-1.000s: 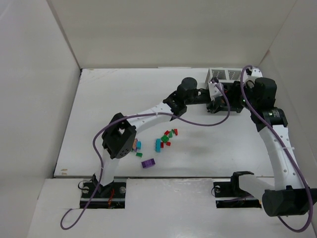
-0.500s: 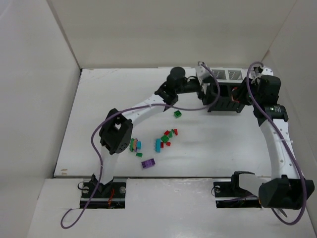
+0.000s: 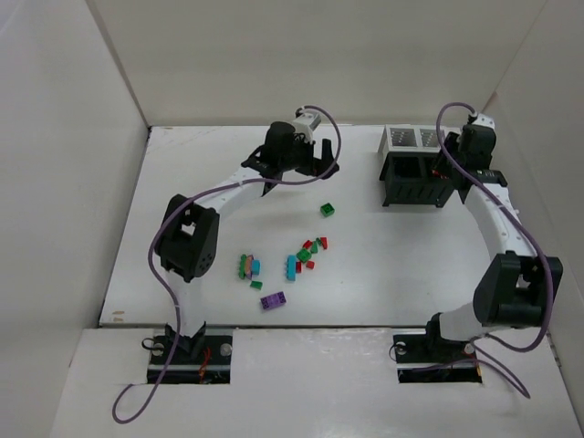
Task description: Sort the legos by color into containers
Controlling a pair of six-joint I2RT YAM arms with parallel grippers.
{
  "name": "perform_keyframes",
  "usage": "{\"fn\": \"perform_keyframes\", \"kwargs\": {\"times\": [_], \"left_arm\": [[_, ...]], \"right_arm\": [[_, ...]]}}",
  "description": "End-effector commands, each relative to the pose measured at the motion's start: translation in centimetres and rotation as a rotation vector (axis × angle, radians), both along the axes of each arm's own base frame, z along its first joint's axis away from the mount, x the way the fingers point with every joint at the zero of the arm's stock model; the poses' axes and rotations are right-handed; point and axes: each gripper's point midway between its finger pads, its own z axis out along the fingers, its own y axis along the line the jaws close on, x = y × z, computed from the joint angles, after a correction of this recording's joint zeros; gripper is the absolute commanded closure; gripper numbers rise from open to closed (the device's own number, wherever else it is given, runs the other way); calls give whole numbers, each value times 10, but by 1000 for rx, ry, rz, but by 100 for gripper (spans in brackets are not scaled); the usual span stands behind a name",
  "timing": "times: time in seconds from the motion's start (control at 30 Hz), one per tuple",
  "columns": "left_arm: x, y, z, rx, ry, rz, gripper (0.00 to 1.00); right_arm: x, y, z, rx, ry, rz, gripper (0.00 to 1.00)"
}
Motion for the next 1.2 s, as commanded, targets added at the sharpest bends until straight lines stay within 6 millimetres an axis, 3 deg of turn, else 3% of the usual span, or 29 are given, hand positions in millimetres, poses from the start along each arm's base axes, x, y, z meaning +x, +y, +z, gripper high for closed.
{"fn": "perform_keyframes", "kwargs": {"times": [0.0, 0.03, 0.1, 0.27, 0.57, 0.73, 0.87, 0.93, 1.13, 1.17], "left_arm": [[-14, 41, 14, 144, -30, 164, 0], [-21, 45, 17, 137, -25, 167, 0], [-31, 55, -3, 163, 9, 191, 0], [-32, 69, -18, 210, 36, 254, 0], [-27, 80, -7, 234, 1, 303, 0], [-26, 87, 11, 230, -26, 339, 0], [-35, 92, 20, 219, -39, 341, 0], [-39, 100, 23, 216, -42, 350, 0], [-60, 113, 11, 207, 3, 357, 0], [-65, 112, 9, 204, 10, 340, 0]], "right_arm": [[36, -21, 51, -112, -172, -29, 96], [43, -25, 39, -118, -143, -47, 94], [51, -30, 38, -127, -144, -65, 94], [68, -31, 17, -124, -106, -63, 86], [60, -32, 7, -113, -91, -83, 70], [63, -33, -8, -111, -60, -81, 45], [63, -33, -8, -111, -60, -81, 31], [61, -32, 3, -113, -83, -82, 27], [49, -16, 30, -81, -147, -9, 25], [44, -13, 25, -74, -138, 4, 25]]}}
